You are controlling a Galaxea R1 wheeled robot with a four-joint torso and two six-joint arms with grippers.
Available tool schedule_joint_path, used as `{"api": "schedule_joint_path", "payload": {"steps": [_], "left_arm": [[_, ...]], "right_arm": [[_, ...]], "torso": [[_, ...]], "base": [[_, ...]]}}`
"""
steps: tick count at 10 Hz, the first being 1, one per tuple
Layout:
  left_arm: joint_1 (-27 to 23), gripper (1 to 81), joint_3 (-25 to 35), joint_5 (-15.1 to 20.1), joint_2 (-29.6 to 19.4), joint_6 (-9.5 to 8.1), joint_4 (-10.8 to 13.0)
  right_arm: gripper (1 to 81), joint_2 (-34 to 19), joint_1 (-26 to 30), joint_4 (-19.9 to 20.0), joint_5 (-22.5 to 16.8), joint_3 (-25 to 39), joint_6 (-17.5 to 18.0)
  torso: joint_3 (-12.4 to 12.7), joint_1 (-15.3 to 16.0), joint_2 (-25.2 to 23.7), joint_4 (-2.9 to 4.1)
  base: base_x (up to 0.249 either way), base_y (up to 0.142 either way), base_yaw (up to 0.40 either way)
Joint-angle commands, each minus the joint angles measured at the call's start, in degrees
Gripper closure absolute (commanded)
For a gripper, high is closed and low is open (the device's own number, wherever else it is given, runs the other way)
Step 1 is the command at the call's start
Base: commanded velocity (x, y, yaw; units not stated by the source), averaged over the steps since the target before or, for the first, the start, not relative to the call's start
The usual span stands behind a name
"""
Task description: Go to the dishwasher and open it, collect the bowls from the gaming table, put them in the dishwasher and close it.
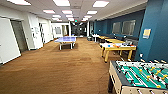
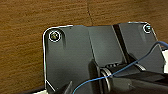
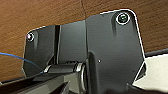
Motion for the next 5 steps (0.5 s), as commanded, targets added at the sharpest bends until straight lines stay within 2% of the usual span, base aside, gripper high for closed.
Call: {"api": "schedule_joint_path", "payload": {"steps": [1,5], "left_arm": [[-3.6,1.0,-0.2,2.8,0.2,0.11,0.0],[-3.4,1.0,-0.2,2.7,0.0,0.11,-0.1]], "right_arm": [[1.0,0.5,3.2,-0.4,-2.8,0.2,-0.2],[1.0,0.5,3.3,-0.4,-2.8,0.2,-0.2]], "torso": [[0.0,0.0,0.0,0.0],[0.0,0.0,0.0,0.0]], "base": [[0.138,0.0,0.0],[0.138,0.0,0.0]]}}
